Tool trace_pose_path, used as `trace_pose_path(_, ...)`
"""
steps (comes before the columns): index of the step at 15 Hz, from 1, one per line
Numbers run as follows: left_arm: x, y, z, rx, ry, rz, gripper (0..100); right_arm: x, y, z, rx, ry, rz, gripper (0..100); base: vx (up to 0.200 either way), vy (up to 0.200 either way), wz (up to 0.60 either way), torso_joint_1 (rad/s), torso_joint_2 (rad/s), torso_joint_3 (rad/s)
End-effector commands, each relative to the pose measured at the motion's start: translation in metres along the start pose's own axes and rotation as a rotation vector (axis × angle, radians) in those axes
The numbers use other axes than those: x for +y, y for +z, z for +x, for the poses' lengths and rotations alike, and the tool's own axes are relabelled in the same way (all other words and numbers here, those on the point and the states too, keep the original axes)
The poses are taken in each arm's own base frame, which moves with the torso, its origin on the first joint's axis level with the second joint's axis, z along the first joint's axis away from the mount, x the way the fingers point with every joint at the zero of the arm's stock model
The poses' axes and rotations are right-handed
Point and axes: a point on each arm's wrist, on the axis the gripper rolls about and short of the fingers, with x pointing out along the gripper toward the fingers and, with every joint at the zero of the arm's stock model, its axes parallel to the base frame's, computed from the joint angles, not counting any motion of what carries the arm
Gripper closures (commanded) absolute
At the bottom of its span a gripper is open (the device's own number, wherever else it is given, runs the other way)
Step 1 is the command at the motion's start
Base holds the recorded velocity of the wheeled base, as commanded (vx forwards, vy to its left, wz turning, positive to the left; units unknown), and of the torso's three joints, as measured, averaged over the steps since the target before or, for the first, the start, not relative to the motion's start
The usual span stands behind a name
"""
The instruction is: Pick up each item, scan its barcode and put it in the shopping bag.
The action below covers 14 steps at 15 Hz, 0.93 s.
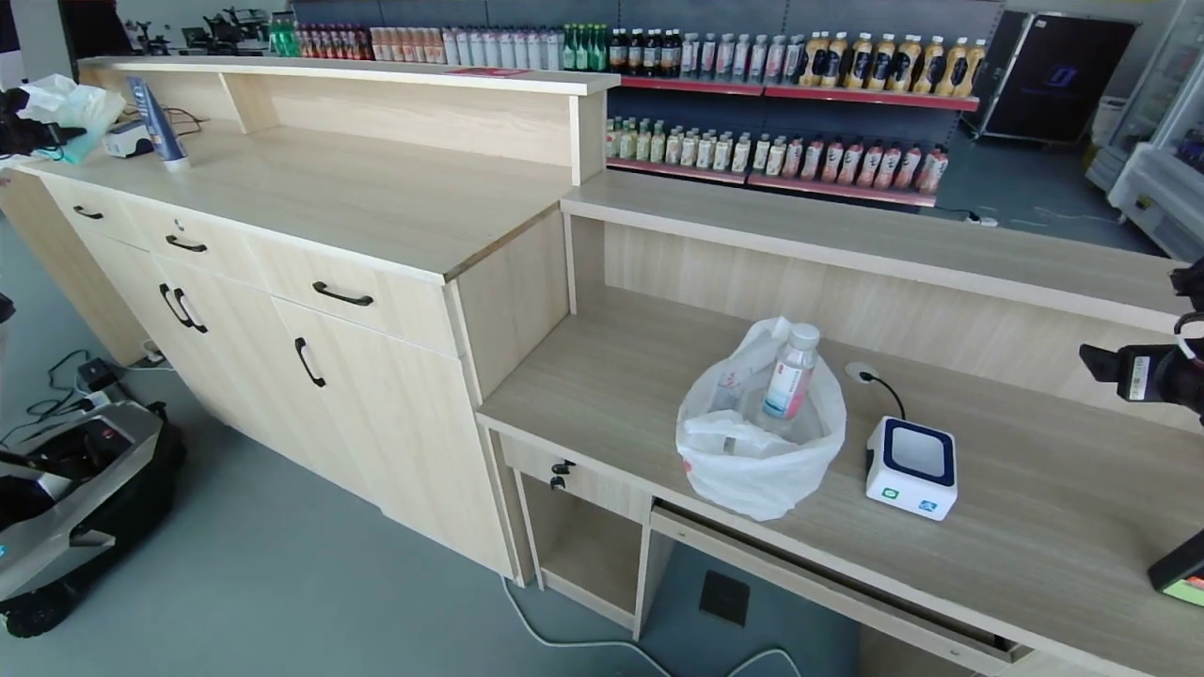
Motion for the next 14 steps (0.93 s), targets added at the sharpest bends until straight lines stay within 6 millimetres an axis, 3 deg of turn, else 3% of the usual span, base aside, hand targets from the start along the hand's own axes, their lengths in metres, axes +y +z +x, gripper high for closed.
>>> trace_pose_path(1, 0.0, 0.0, 0.0, -0.001, 0.001, -0.001, 0, -0.072, -0.029, -0.014, 0.211, -0.233, -0.124, 0, 0.0, 0.0, -0.6, -0.154, 0.35, 0.163)
trace_pose_path(2, 0.0, 0.0, 0.0, -0.001, 0.001, -0.001, 0, -0.093, -0.046, -0.017, 0.366, -0.31, -0.217, 0, 0.0, 0.0, -0.6, -0.188, 0.35, 0.154)
trace_pose_path(4, 0.0, 0.0, 0.0, -0.001, 0.001, 0.001, 0, -0.115, -0.068, -0.01, 0.484, -0.304, -0.291, 0, 0.0, 0.0, -0.3, -0.183, 0.35, 0.168)
trace_pose_path(7, 0.0, 0.0, 0.0, -0.001, 0.001, -0.001, 0, -0.117, -0.087, 0.019, 0.449, -0.134, -0.291, 0, 0.0, 0.0, 0.0, -0.064, 0.13, 0.058)
trace_pose_path(10, 0.0, 0.0, 0.0, -0.001, 0.001, -0.001, 0, -0.12, -0.112, 0.039, 0.471, -0.013, -0.407, 0, 0.0, 0.0, 0.0, 0.0, 0.0, 0.0)
trace_pose_path(14, 0.0, 0.0, 0.0, -0.001, -0.001, 0.001, 0, -0.116, -0.123, 0.062, 0.383, 0.139, -0.451, 0, 0.0, 0.0, 0.0, 0.0, 0.0, 0.0)
